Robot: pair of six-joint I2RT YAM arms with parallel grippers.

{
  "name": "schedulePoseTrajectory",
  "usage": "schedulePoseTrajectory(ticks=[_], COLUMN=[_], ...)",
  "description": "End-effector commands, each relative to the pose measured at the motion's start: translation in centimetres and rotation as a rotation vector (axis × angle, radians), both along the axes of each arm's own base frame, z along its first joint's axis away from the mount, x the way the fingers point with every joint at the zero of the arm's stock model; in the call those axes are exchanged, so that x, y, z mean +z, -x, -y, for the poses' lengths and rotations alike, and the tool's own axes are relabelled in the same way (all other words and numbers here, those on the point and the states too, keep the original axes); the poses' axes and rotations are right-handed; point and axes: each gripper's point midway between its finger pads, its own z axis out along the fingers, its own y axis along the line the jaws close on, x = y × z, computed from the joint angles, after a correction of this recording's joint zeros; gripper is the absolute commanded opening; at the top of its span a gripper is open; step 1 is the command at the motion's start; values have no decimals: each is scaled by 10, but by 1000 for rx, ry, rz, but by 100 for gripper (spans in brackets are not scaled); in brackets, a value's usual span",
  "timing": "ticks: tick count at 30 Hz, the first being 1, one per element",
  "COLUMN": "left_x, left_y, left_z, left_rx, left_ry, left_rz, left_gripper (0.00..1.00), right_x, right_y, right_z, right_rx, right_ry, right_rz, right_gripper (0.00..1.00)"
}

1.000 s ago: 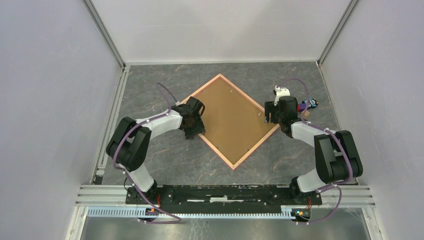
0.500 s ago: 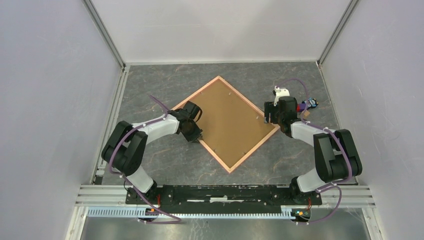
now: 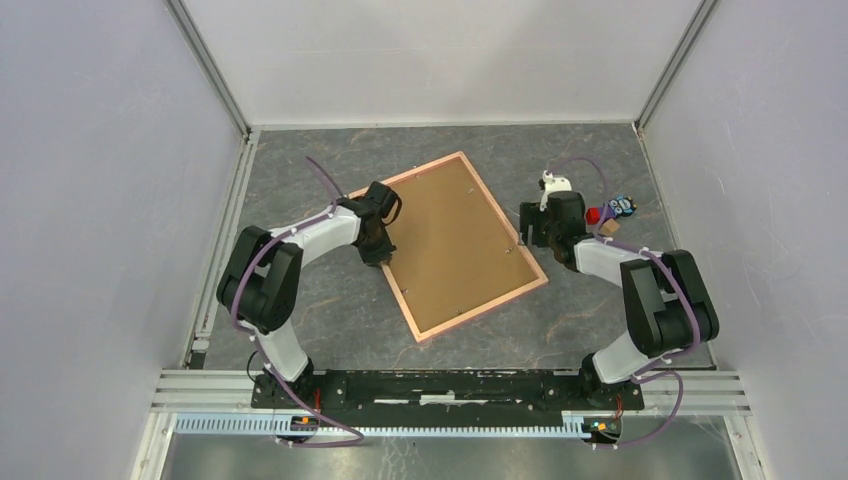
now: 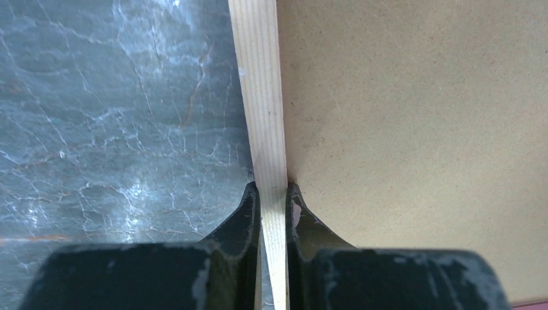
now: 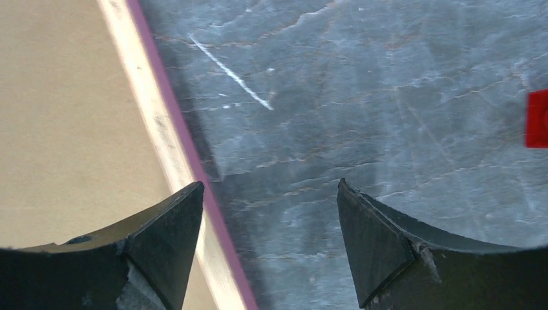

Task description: Put the photo into the frame

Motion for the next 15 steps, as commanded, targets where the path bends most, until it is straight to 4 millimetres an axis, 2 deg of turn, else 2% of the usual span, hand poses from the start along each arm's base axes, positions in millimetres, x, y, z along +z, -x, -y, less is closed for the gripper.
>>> schedulePoseTrajectory(ticks=[1, 7, 12, 15], left_x=[-15, -22, -26, -29], left_y=[-4, -13, -13, -11], left_z=[-35, -43, -56, -49], left_rx=[-67, 68, 145, 154], left_ry=[-145, -12, 13, 77], left_rz=[-53, -83, -69, -72], left_gripper=[2, 2, 2, 2], right_x=[22, 16, 9, 10], right_y=[-9, -8, -10, -10], right_z=[-27, -41, -50, -60], right_rx=[-19, -51, -45, -27], right_ry=[-3, 35, 46, 49], right_rz=[28, -16, -58, -54], right_gripper=[81, 81, 78, 78])
